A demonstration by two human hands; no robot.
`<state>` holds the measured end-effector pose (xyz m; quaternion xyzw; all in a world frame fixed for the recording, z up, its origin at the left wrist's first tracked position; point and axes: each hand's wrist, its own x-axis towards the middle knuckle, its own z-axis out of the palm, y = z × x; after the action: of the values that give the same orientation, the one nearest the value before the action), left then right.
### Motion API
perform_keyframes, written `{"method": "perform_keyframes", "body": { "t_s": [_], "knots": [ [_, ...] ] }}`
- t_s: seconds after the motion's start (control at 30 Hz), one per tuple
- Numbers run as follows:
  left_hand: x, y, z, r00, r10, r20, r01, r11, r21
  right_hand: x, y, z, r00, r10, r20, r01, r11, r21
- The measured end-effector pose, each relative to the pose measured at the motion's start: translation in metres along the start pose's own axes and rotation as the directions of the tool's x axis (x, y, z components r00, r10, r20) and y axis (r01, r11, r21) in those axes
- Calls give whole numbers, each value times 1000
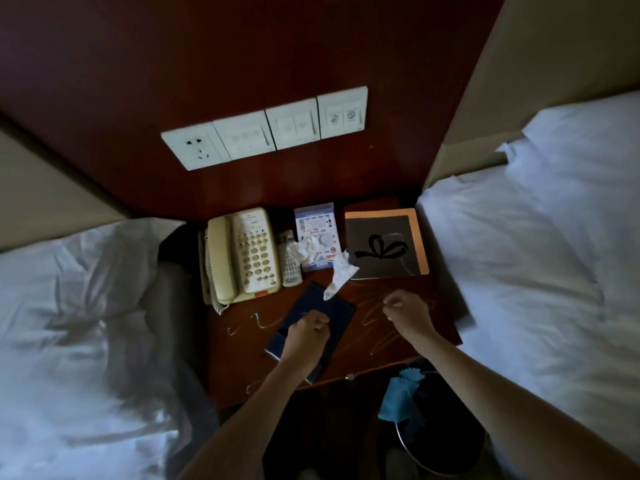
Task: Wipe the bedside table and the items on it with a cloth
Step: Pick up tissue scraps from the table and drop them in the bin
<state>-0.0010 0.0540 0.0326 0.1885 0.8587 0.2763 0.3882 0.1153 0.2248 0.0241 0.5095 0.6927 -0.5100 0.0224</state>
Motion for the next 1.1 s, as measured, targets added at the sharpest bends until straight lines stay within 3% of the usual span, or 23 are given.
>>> {"method": "perform_keyframes", "body": {
  "t_s": [0.23, 0.4, 0.57, 0.7, 0.83, 1.1],
  "knots": [
    [51, 0, -20, 976, 139, -166, -129, 989, 67, 52, -42, 34, 961, -274, 20, 272, 938, -215],
    [94, 8, -35, 922, 295, -253, -255, 951, 177, 83, -46, 59, 926, -373, 63, 367, 848, -382],
    [130, 5, -43, 896, 360, -260, -246, 890, 383, 101, -33, 75, 913, -395, 101, 394, 795, -462],
    [155, 0, -42, 838, 503, -214, -290, 741, 606, 110, -23, 82, 906, -407, 112, 405, 761, -506],
    [173, 0, -35, 840, 528, -127, -297, 641, 708, 115, -20, 82, 883, -459, 100, 442, 738, -510],
    [173, 3, -27, 865, 493, -93, -317, 681, 661, 113, -15, 80, 860, -505, 71, 478, 750, -458]
  ]
}}
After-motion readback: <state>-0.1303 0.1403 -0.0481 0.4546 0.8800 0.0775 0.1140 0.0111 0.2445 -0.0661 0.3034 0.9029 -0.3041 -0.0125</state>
